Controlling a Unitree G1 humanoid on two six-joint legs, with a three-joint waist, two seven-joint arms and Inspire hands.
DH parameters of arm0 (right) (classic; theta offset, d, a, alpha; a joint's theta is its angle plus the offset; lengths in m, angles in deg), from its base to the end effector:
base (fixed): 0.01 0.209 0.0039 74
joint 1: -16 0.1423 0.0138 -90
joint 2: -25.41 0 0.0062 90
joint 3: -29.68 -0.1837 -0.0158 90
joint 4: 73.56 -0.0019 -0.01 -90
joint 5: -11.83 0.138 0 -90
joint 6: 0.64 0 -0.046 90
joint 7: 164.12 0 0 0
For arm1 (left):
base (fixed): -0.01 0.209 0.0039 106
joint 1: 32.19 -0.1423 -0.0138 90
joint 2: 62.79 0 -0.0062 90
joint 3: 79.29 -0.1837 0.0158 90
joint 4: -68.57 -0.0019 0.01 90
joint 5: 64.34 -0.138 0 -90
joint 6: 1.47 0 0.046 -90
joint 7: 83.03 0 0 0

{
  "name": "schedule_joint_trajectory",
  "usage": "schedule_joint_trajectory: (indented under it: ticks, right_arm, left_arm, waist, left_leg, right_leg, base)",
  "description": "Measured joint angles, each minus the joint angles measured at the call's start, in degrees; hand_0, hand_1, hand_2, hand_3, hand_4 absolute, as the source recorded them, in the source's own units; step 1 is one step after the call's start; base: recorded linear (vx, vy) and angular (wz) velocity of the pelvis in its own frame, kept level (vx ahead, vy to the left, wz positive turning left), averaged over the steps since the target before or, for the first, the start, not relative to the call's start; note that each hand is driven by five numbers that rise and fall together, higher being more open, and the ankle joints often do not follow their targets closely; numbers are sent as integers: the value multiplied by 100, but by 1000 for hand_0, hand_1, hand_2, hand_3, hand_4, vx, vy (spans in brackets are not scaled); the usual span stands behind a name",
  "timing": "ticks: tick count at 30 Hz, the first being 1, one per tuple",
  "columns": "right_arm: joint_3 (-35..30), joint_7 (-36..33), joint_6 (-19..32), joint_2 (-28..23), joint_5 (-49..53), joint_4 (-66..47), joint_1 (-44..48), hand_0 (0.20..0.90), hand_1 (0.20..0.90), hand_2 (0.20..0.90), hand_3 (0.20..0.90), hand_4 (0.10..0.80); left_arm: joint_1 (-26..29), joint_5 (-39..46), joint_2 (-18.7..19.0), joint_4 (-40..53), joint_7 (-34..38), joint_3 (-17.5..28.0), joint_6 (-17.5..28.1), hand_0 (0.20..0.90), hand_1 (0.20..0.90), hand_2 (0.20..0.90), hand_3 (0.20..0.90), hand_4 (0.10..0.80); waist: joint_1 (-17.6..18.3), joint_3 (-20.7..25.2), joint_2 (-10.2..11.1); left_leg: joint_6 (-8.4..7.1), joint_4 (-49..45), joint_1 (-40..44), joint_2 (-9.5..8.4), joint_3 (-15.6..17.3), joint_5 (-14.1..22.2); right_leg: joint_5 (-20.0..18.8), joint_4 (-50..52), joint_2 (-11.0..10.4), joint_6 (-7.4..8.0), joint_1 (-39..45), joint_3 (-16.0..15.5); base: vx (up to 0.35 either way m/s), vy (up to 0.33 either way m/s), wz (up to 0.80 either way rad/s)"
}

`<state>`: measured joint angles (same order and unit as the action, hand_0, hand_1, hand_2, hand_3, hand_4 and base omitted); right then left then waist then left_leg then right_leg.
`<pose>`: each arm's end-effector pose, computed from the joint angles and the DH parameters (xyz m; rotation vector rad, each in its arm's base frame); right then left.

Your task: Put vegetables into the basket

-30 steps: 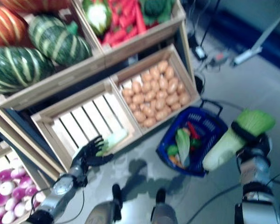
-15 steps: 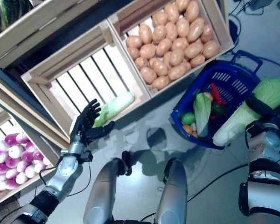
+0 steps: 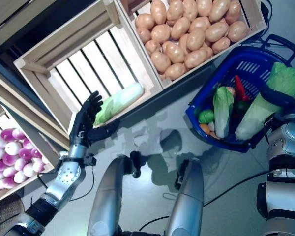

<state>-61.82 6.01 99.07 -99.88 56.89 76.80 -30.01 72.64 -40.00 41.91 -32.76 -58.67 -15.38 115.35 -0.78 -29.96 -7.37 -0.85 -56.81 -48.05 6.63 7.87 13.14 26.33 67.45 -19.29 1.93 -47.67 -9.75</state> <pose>0.2764 -0.3784 0.1772 0.1032 -0.1827 -0.7492 0.2361 0.1735 0.0702 0.0430 -0.3453 0.0219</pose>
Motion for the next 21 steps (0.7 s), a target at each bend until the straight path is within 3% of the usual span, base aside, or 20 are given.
schedule_joint_trajectory:
  ticks: [8,15,21]
  right_arm:
    - [1,197,0,-55,-16,-1,27,900,900,900,900,800]
    - [21,491,0,-57,-12,-1,36,900,900,900,900,800]
    - [406,768,-1,-57,-14,-2,79,900,900,900,900,800]
  left_arm:
    - [139,-33,135,19,19,3,0,900,900,900,900,800]
    - [363,-994,567,26,468,22,-32,900,900,900,900,800]
    - [1337,-1447,1060,-417,566,24,-762,900,900,900,900,800]
  waist:
    - [-10,-1,-1]
    - [-3,-2,2]
    - [97,-8,17]
  left_leg:
    - [-9,-61,-36,37,-29,49]
    - [-8,-99,-33,62,-74,49]
    - [4,-163,26,136,-73,59]
  right_leg:
    - [1,2,36,2,-2,-20]
    - [-2,1,83,4,42,-18]
    - [-17,2,141,15,128,-9]
  base:
    - [5,0,-1]
    - [3,5,0]
    - [4,61,-3]
